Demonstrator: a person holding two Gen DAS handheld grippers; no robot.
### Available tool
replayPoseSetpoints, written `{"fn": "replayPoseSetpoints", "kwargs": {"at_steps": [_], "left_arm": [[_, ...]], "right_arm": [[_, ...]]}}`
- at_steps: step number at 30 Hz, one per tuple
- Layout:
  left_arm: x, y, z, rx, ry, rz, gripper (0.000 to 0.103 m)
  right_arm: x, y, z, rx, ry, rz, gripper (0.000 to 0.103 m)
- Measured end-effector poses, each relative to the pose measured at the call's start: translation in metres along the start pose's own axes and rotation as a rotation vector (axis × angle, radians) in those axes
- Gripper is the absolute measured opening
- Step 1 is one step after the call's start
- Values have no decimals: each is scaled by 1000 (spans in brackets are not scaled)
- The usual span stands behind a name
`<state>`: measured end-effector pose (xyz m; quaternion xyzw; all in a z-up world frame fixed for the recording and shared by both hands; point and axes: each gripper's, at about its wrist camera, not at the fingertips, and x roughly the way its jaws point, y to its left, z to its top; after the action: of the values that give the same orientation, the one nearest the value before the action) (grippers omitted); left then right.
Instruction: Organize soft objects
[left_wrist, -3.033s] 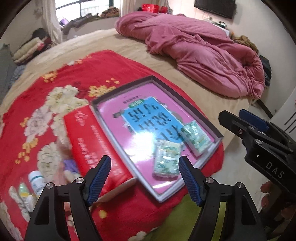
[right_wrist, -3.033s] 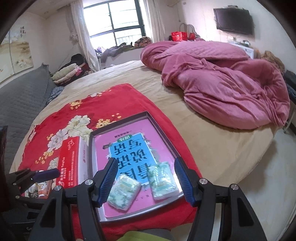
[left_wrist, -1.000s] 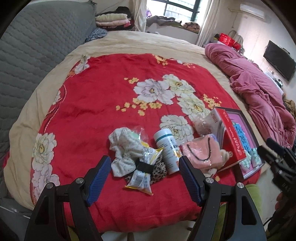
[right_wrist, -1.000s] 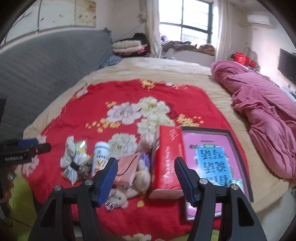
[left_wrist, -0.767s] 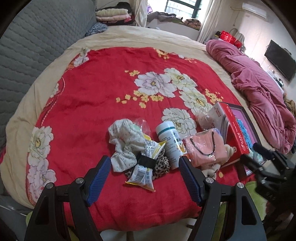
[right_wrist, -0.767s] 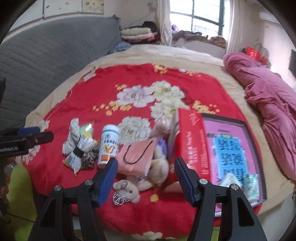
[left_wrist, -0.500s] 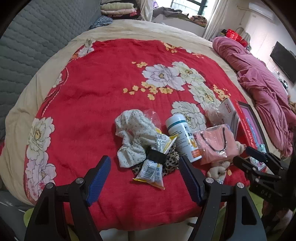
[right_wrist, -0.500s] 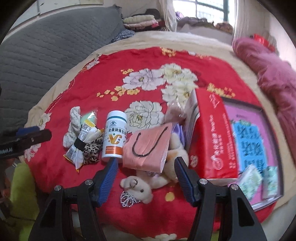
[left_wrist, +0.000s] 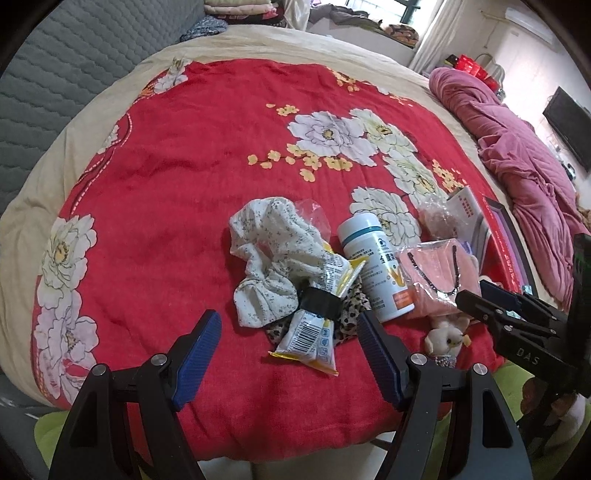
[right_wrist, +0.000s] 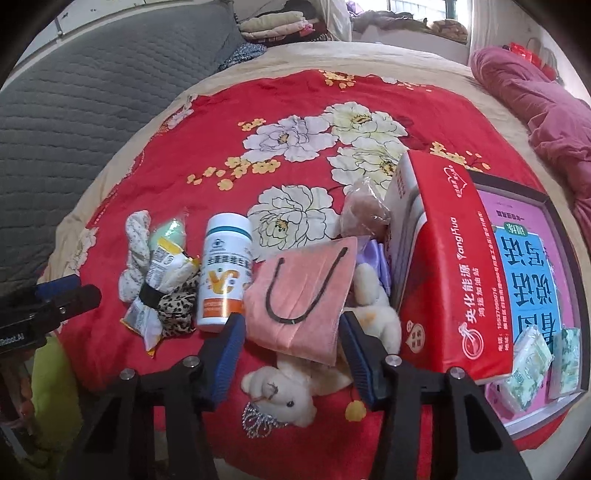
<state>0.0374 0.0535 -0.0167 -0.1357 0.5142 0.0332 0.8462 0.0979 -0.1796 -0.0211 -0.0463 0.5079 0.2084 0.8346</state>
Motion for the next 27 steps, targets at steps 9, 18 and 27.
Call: {"fn": "replayPoseSetpoints", "kwargs": {"at_steps": [9,18,27], "left_arm": [[16,21,8,-72,0,-14,77],[38,27,32,-137,3,-74,77],[64,32,48,-170,29,-99,68]], "right_arm": [[16,-4,13,2,0,-40,5],[7,0,19,-37,-72,-82,2],[-5,-5,16,-38,-104,-76,2]]}}
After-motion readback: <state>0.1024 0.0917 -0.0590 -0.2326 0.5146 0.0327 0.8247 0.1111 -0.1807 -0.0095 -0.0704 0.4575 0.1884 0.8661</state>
